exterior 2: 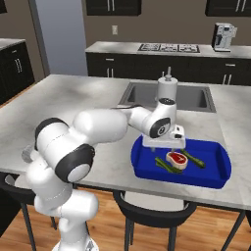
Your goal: Create a steak meal by picking up the steak and asparagus from the tray and placing them on the plate. Leave the squash on the tray.
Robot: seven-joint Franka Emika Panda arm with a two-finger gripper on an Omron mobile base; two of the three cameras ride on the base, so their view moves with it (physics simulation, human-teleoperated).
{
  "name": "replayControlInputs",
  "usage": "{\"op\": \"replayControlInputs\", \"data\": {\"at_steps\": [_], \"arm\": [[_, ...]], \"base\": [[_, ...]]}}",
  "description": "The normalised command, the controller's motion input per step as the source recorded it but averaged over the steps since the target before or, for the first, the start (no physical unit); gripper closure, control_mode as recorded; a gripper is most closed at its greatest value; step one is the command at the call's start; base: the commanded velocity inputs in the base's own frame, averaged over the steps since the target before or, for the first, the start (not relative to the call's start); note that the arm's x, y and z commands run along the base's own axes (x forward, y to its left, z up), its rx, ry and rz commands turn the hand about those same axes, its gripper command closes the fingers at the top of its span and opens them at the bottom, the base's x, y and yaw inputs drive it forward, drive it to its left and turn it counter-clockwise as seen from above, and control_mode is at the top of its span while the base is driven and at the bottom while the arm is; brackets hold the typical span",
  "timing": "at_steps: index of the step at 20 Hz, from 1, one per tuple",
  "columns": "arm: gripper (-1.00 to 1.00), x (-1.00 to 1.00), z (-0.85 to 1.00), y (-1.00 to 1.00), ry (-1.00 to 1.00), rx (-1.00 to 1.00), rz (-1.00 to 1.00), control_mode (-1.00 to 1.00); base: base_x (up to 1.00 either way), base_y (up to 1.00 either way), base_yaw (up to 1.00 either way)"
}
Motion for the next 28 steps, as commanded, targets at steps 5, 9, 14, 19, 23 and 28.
{"op": "replayControlInputs", "data": {"at_steps": [5, 9, 14, 19, 23, 28], "arm": [[-1.0, 0.3, 0.0, 0.0, 0.08, 0.0, -0.12, -1.0], [-1.0, 0.48, -0.06, -0.08, 0.06, 0.0, -0.01, -1.0], [-1.0, 0.19, -0.18, -0.05, 0.04, 0.01, -0.12, -1.0], [-1.0, 0.12, -0.26, 0.0, 0.0, 0.1, -0.36, -1.0], [-1.0, 0.09, -0.31, 0.04, 0.0, 0.11, -0.42, -1.0], [-1.0, 0.23, -0.23, 0.04, 0.0, 0.04, -0.39, -1.0]], "base": [[0.0, 0.0, 0.0], [0.0, 0.0, 0.0], [0.0, 0.0, 0.0], [0.0, 0.0, 0.0], [0.0, 0.0, 0.0], [0.0, 0.0, 0.0]]}}
